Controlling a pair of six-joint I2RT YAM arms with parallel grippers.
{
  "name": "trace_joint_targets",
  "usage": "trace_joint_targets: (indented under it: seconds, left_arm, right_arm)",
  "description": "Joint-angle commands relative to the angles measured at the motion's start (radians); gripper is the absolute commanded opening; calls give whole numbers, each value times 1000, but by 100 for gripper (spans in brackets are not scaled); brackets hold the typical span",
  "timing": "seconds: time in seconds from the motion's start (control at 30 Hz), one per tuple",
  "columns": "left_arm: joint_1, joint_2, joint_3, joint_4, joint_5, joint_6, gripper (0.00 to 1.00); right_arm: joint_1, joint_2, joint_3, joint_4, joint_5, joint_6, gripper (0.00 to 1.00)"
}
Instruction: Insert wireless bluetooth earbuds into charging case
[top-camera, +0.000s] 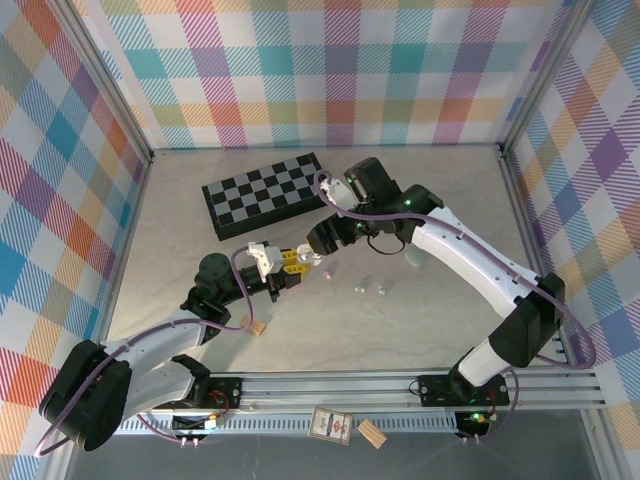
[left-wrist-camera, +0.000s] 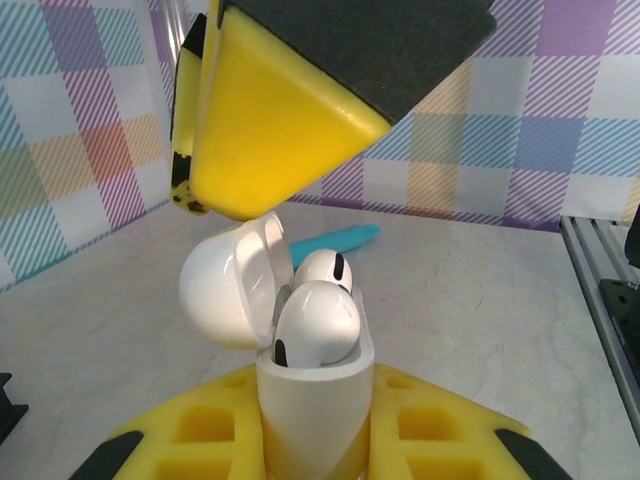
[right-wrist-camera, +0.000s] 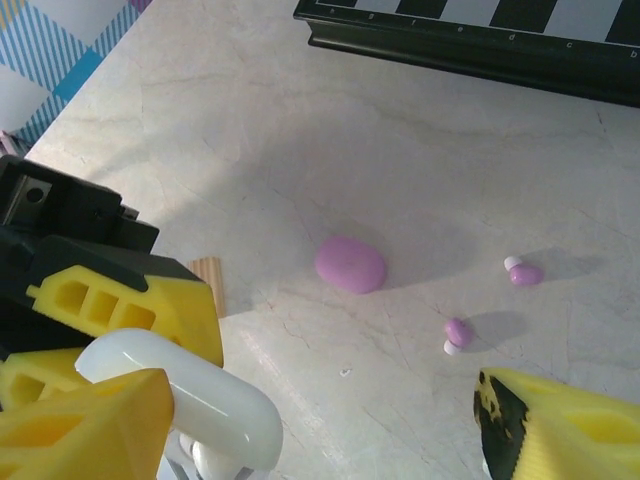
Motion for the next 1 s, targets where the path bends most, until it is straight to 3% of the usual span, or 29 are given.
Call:
trace_joint_targets:
  seconds: [0.0,0.37,0.7,0.97]
  left_arm:
    - [-7,-17,14,53,-14,16,4]
    - [-6,-12,12,54,-7,14,4]
    - [-6,-12,26,38,23,44,4]
    - [-5,-9,30,43,-17,23,4]
  right_arm:
    - [2,-43,-9,-54,-48,-52,79]
    - [0,-156,-122,127,-7,-37,77]
    - [-6,77,101,-52,79,38,75]
    - [-3,6,-21,-42,-14,-78,79]
